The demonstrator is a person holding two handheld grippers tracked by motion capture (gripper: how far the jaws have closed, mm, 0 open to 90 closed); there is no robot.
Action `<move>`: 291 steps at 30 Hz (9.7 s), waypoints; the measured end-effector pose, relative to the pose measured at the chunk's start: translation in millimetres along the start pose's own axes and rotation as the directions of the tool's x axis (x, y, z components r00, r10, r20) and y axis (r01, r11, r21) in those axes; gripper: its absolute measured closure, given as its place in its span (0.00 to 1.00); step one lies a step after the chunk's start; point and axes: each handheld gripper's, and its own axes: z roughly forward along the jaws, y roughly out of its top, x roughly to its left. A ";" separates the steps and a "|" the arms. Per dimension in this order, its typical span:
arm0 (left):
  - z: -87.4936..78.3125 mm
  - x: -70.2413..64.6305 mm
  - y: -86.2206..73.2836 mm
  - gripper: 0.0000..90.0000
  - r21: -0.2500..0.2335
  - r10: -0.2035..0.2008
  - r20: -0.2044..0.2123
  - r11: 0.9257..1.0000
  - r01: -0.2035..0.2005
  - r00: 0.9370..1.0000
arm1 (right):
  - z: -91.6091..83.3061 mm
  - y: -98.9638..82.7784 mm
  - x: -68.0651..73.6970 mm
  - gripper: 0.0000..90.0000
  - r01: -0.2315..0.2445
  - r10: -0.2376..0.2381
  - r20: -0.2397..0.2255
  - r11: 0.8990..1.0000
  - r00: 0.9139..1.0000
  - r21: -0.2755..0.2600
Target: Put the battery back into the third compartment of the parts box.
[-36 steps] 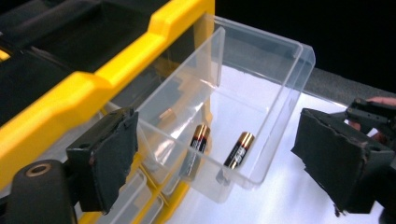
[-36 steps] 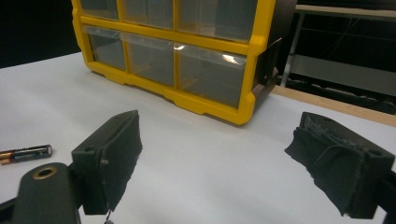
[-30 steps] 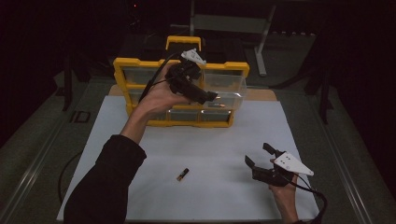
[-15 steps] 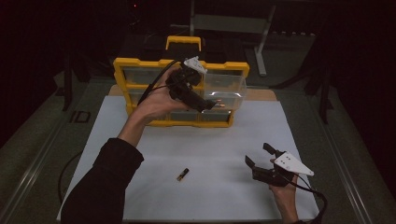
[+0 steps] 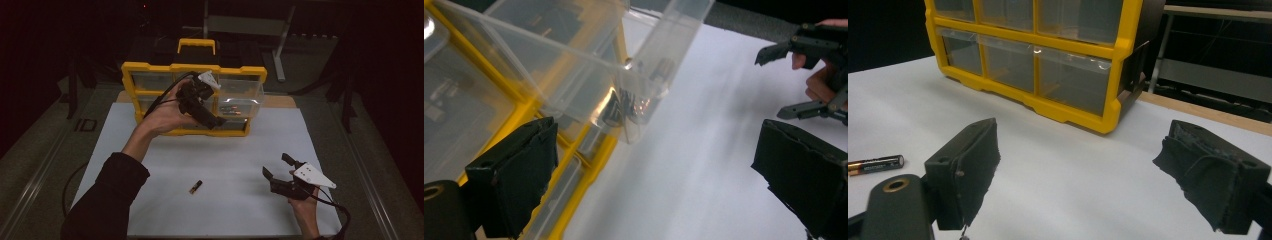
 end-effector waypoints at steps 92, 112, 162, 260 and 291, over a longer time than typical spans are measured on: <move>48.4 -32.3 -87.6 0.08 0.137 0.026 0.080 0.990 -0.037 0.996 | -1.0 0.1 -0.1 0.16 -0.006 0.006 0.002 1.000 1.000 -0.001; 54.8 -38.6 -106.0 0.08 0.171 0.015 0.087 0.985 -0.029 0.996 | -1.4 0.2 -0.4 0.16 -0.007 0.007 0.004 1.000 1.000 -0.001; 85.2 -52.9 -141.6 0.08 0.291 -0.033 0.044 0.957 0.019 0.998 | -1.1 -0.1 -0.2 0.16 -0.006 0.006 0.004 1.000 1.000 0.000; 111.7 -74.3 -160.8 0.87 0.401 -0.001 0.116 0.915 -0.046 0.993 | -1.0 -0.2 -0.3 0.16 -0.007 0.007 0.008 1.000 1.000 0.001; 84.3 -68.8 -139.1 0.87 0.285 0.015 0.078 0.958 -0.037 0.997 | -0.9 -0.2 -0.4 0.16 -0.008 0.008 0.009 1.000 1.000 0.002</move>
